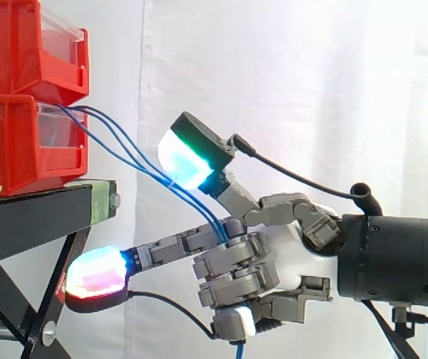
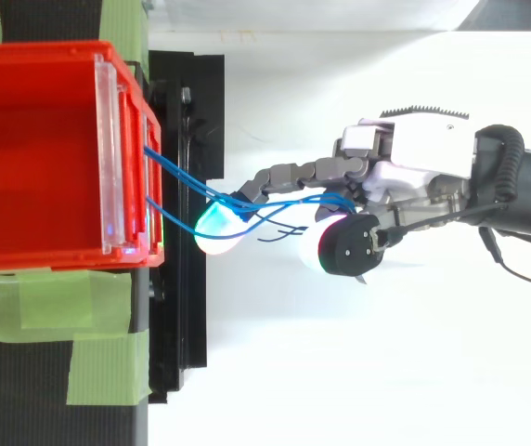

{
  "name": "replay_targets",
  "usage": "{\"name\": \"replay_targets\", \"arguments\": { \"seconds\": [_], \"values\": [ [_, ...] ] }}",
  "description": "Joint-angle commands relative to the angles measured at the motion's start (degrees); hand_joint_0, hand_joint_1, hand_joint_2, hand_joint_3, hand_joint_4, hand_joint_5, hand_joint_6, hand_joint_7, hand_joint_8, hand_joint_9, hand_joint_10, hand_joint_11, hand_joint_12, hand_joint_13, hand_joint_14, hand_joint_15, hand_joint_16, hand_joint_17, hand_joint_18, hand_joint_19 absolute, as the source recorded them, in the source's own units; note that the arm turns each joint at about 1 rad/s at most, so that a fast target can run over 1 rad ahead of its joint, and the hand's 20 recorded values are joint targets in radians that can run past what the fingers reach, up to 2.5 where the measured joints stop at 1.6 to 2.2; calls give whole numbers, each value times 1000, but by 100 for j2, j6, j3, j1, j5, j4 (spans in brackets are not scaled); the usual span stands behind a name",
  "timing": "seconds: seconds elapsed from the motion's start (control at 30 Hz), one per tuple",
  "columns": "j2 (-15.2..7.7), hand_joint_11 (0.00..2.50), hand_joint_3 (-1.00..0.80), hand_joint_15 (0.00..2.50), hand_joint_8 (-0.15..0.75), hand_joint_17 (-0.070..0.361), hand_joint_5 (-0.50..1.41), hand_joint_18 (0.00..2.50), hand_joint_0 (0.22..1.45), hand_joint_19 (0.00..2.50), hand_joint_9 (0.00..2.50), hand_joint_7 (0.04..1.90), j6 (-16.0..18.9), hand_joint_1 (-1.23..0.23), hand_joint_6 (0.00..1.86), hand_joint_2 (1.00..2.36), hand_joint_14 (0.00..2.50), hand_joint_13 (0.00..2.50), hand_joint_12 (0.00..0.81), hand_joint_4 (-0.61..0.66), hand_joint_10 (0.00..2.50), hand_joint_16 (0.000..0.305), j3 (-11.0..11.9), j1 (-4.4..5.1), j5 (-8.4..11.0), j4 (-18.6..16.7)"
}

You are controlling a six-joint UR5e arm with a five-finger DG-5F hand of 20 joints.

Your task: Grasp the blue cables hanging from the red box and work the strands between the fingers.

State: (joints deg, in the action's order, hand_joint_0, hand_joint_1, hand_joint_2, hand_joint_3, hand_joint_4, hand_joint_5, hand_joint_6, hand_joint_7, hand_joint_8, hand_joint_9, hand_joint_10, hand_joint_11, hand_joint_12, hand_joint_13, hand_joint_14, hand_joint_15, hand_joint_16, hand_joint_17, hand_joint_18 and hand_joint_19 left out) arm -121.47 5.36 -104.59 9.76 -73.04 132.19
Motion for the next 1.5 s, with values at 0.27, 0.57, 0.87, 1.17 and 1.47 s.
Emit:
{"name": "replay_targets", "arguments": {
  "seconds": [0.27, 0.57, 0.87, 1.17, 1.47],
  "values": [
    [0, 2500, -1000, 1600, 478, 191, 226, 2500, 714, 583, 1742, 747, 0, -534, 9, 1000, 2500, 1938, 586, 398, 2500, 255, 0, 0, 0, 0],
    [0, 2500, -1000, 1600, 478, 191, 241, 2500, 716, 583, 1742, 814, 0, -537, 12, 1000, 2500, 1938, 586, 402, 2500, 255, 0, 0, 0, 0],
    [0, 2500, -1000, 1600, 478, 191, 240, 2500, 717, 583, 1742, 963, 0, -552, 15, 1000, 2500, 1938, 586, 379, 2500, 255, 0, 0, 0, 0],
    [105, 2500, -1000, 1600, 478, 191, 229, 2500, 721, 583, 1742, 1058, 202, -572, 14, 1000, 2500, 1938, 586, 355, 2500, 255, 237, -167, 237, 9],
    [132, 2500, -1000, 1600, 478, 191, 230, 2500, 721, 583, 1742, 1066, 149, -572, 15, 1000, 2500, 1938, 586, 361, 2500, 255, 1134, -149, 404, 501]
  ]
}}
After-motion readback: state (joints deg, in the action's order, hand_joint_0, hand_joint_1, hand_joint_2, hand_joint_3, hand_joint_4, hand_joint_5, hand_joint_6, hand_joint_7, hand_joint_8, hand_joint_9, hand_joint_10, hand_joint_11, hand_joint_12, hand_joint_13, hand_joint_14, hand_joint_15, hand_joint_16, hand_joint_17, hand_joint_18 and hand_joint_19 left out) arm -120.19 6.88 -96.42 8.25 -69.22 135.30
